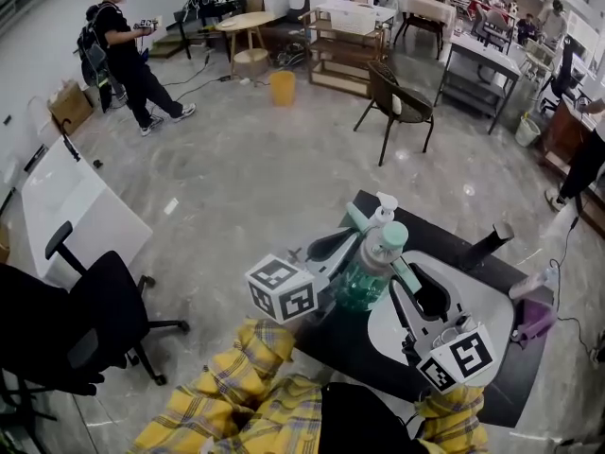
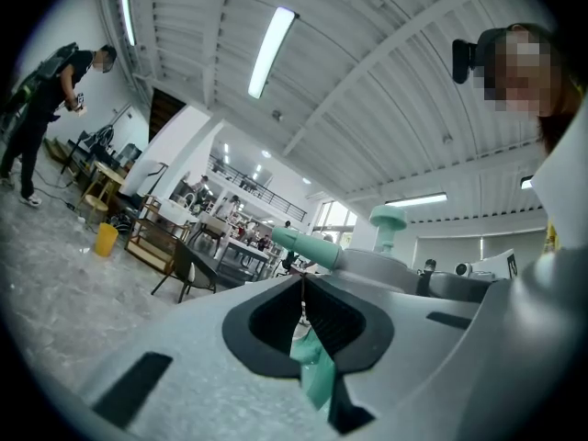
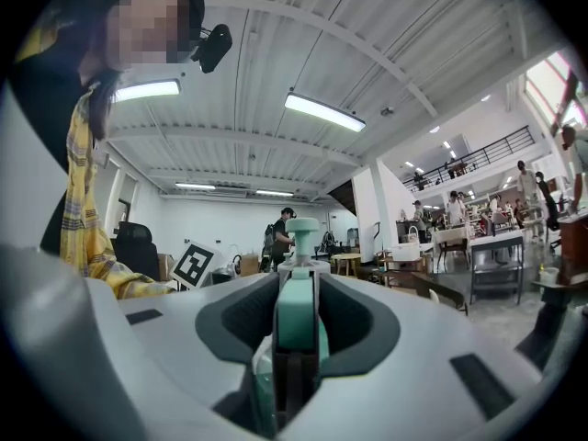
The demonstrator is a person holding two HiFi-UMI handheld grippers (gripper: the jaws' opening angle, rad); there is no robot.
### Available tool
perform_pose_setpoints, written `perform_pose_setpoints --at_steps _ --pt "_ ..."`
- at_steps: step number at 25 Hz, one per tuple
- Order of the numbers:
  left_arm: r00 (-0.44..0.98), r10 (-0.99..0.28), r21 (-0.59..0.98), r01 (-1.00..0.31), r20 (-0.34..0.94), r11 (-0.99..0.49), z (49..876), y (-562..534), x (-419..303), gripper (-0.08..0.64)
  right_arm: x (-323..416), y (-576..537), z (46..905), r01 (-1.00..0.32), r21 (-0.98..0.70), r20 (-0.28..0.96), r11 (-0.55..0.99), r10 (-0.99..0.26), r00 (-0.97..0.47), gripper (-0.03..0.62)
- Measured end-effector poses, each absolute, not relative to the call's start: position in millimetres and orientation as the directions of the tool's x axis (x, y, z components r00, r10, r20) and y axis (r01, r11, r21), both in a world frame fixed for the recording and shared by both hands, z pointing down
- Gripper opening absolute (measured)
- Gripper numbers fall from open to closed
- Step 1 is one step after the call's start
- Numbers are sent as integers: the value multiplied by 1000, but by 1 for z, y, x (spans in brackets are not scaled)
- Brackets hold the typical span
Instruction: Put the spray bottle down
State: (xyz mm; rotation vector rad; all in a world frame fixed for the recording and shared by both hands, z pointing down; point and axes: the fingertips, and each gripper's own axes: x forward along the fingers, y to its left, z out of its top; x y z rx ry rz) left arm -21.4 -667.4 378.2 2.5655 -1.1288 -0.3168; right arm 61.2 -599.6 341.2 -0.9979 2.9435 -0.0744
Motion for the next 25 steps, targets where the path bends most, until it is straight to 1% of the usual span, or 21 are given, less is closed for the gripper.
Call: perform_pose_setpoints --at_steps 9,16,20,25 --pt "655 -752 391 -675 -74 -626 386 -636 -39 8 79 -581 343 -709 -66 -8 702 -711 -703 117" --pt "670 -739 398 -661 -67 -636 391 -590 -55 9 91 -545 344 -768 -114 -14 630 -774 -633 117" --pt "692 -718 399 -640 -70 -656 391 -565 -60 8 87 -520 349 -787 -131 -6 603 -794 -608 117" --pt "742 -668 392 -600 -55 -698 399 -531 -55 8 80 -488 368 -807 -167 39 567 -814 -580 116"
